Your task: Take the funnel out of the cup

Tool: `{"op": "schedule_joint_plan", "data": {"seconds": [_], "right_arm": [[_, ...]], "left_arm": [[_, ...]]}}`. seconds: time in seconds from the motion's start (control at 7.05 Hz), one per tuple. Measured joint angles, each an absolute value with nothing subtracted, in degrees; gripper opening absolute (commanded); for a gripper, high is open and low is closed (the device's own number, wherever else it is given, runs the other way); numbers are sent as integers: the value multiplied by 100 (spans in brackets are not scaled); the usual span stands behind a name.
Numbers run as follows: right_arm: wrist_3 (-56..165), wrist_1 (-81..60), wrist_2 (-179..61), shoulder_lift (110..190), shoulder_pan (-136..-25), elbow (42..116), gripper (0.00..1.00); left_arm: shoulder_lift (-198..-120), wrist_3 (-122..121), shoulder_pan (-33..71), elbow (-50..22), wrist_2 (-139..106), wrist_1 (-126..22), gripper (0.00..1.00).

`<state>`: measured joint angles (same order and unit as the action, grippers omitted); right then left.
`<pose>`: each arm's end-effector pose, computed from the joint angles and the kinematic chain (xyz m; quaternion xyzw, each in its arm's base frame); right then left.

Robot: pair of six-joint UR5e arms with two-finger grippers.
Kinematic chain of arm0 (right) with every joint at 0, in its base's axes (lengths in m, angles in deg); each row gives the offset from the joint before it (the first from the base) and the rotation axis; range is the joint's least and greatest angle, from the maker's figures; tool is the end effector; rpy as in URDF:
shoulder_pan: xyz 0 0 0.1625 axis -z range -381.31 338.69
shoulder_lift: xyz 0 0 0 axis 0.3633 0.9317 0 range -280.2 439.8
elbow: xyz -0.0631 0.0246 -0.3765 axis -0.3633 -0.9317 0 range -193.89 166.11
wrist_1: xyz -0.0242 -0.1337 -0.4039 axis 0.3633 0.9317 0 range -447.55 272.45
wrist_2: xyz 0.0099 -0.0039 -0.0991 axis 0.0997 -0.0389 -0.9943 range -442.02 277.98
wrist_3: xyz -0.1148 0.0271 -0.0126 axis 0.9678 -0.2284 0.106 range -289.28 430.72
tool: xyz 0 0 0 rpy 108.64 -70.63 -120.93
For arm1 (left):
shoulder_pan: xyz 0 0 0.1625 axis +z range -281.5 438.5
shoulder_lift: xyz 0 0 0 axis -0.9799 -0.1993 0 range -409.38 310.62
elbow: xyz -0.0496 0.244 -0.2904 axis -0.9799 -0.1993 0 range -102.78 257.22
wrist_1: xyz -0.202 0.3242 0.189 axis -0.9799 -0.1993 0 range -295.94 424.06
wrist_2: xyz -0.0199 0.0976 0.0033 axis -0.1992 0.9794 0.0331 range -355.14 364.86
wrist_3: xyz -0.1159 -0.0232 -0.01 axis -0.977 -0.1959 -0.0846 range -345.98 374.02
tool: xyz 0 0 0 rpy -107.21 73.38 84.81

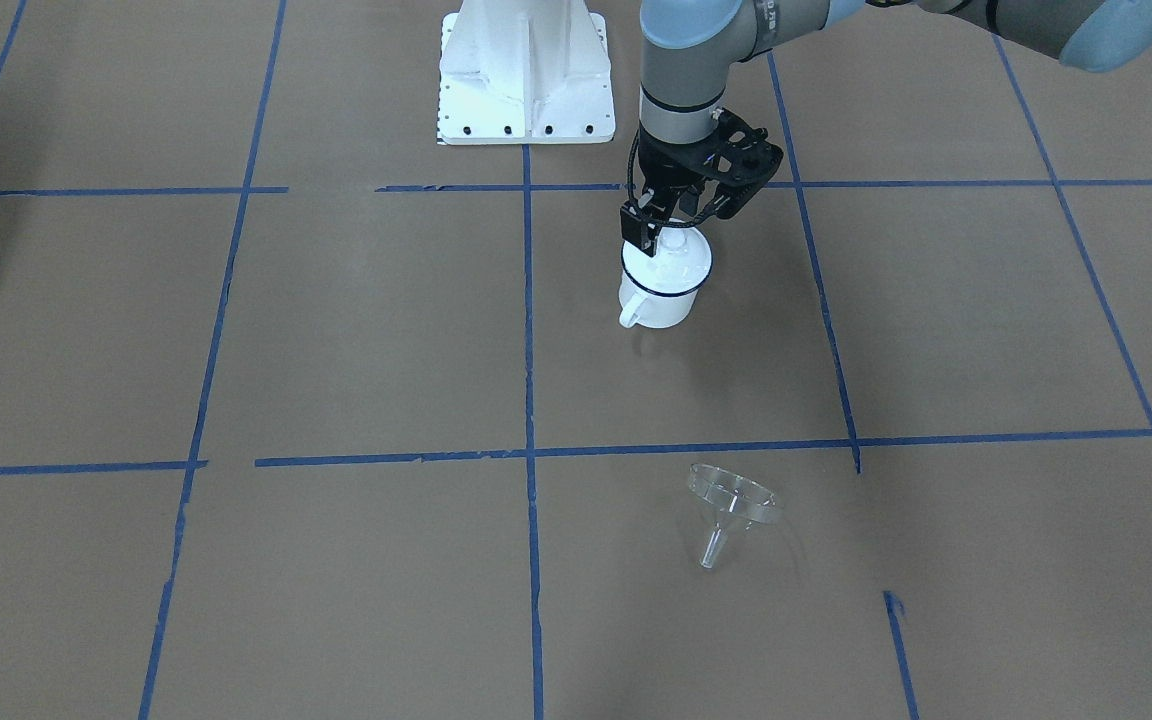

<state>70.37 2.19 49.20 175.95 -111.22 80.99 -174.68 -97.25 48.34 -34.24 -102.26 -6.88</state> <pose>0.0546 -0.4619 0.6428 -0.0095 -0.3520 0.0053 0.9359 0.4616 -0.3822 0.1649 -0.1156 0.3294 -0.3627 0.8640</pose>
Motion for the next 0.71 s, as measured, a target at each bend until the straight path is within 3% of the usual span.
{"op": "schedule_joint_plan", "data": {"seconds": [0.28,0.71], "right_arm": [[7037,219,4920,17595,-11122,8101,100],[7037,219,4920,17595,-11122,8099,100]], "left_arm": [[-17378,-8866,4592,-3518,-10254,-690,100],[-16414,-5774,2902,-3613,-11451,-1174,100]]}}
